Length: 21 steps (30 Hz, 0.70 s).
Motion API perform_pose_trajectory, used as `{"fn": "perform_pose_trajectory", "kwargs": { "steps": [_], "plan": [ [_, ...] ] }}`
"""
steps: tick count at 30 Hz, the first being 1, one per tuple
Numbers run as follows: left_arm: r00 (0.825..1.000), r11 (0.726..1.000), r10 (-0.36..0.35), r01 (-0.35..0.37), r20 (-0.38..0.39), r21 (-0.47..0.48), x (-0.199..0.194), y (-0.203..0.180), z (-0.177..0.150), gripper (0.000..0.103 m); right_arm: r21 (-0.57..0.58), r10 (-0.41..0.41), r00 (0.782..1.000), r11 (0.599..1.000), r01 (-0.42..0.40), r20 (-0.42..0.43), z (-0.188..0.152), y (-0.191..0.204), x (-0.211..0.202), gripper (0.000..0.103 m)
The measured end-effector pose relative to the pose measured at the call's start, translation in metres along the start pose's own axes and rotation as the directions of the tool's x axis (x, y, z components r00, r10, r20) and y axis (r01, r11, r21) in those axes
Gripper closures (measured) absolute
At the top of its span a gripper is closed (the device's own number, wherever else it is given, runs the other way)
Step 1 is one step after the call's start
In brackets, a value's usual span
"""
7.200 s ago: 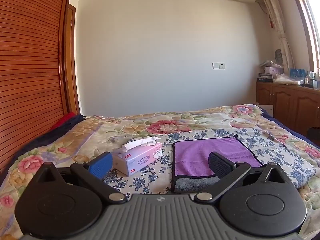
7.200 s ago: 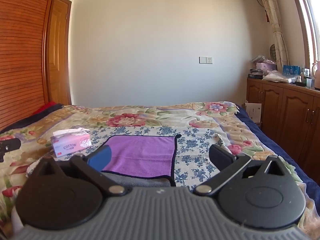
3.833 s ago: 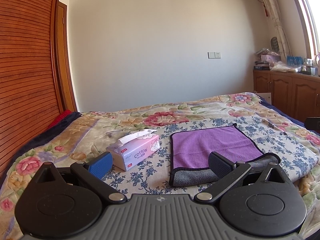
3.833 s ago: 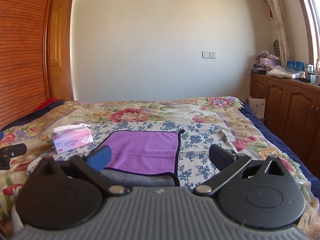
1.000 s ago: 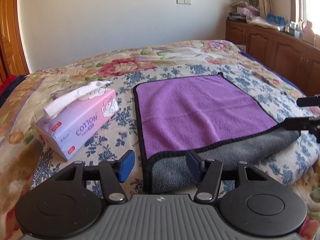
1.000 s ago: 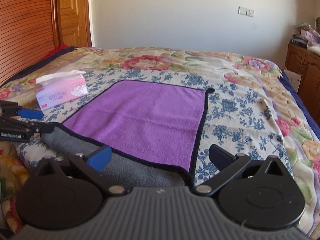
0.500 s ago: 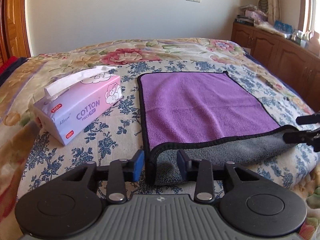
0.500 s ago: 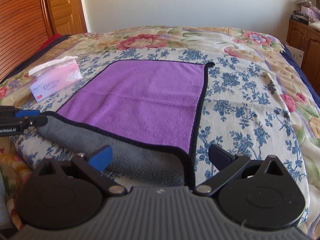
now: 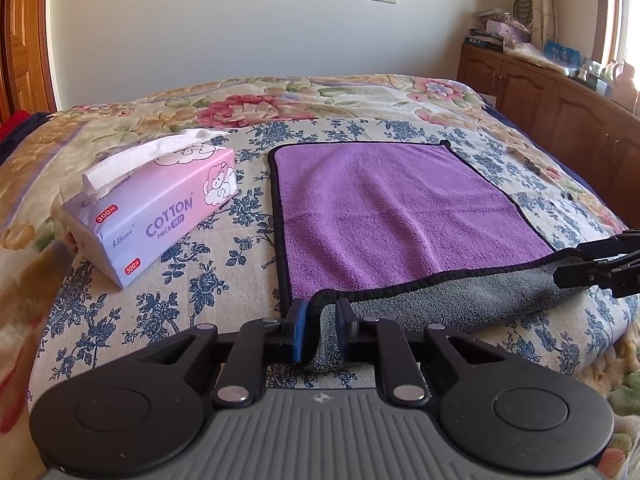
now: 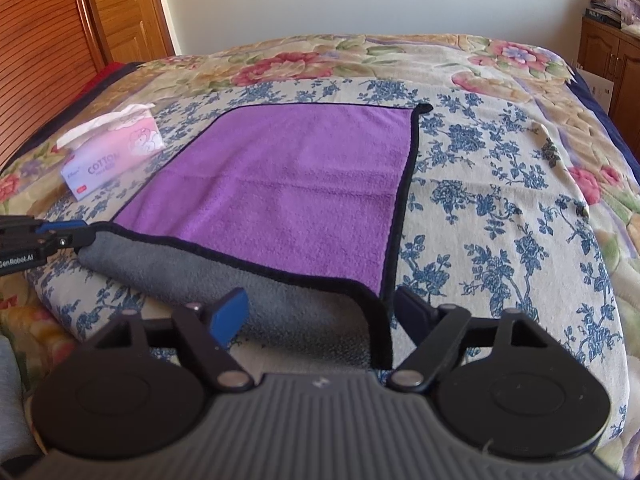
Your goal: Fold towel
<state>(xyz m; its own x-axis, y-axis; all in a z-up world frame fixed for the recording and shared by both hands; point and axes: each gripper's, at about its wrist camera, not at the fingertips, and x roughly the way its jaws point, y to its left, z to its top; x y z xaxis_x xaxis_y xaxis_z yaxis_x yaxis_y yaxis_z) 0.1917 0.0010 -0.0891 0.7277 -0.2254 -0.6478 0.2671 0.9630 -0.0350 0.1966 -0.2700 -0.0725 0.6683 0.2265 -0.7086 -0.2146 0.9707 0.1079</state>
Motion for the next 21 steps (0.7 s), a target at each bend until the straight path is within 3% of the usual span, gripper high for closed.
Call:
{"fn": "perform_pose_trajectory", "kwargs": {
  "steps": [11,13,15,17,19,21],
  "plan": [
    [1.000,1.000,0.019,-0.019,-0.021,0.010,0.0058,0.0020,-0.0039,0.082,0.012,0.019,1.000,1.000,-0.018,-0.020,0.0015,-0.0017,-0.0014,0.040],
    [1.000,1.000,0.015,-0.015,-0.021,0.012,0.0055,0.0011,-0.0039,0.082,0.007,0.024,1.000,1.000,-0.024,-0.019,0.0019,-0.0014,-0.0027,0.057],
    [1.000,1.000,0.010,-0.010,-0.018,0.016,0.0048,0.0001,-0.0040,0.084,0.002,0.021,1.000,1.000,-0.021,-0.015,0.0022,-0.0006,-0.0038,0.064],
    [1.000,1.000,0.005,-0.005,-0.014,0.020,0.0043,-0.0007,-0.0035,0.096,-0.001,0.023,1.000,1.000,-0.023,-0.016,0.0027,-0.0007,-0.0041,0.071],
    [1.000,1.000,-0.008,0.008,-0.004,0.012,0.0029,-0.0004,-0.0033,0.097,-0.004,0.022,1.000,1.000,-0.022,-0.018,0.0028,-0.0008,-0.0037,0.081],
    [1.000,1.000,-0.008,0.008,-0.001,0.006,0.0028,-0.0004,-0.0033,0.097,-0.004,0.022,1.000,1.000,-0.022,-0.018,0.0029,-0.0012,-0.0038,0.082]
  ]
}}
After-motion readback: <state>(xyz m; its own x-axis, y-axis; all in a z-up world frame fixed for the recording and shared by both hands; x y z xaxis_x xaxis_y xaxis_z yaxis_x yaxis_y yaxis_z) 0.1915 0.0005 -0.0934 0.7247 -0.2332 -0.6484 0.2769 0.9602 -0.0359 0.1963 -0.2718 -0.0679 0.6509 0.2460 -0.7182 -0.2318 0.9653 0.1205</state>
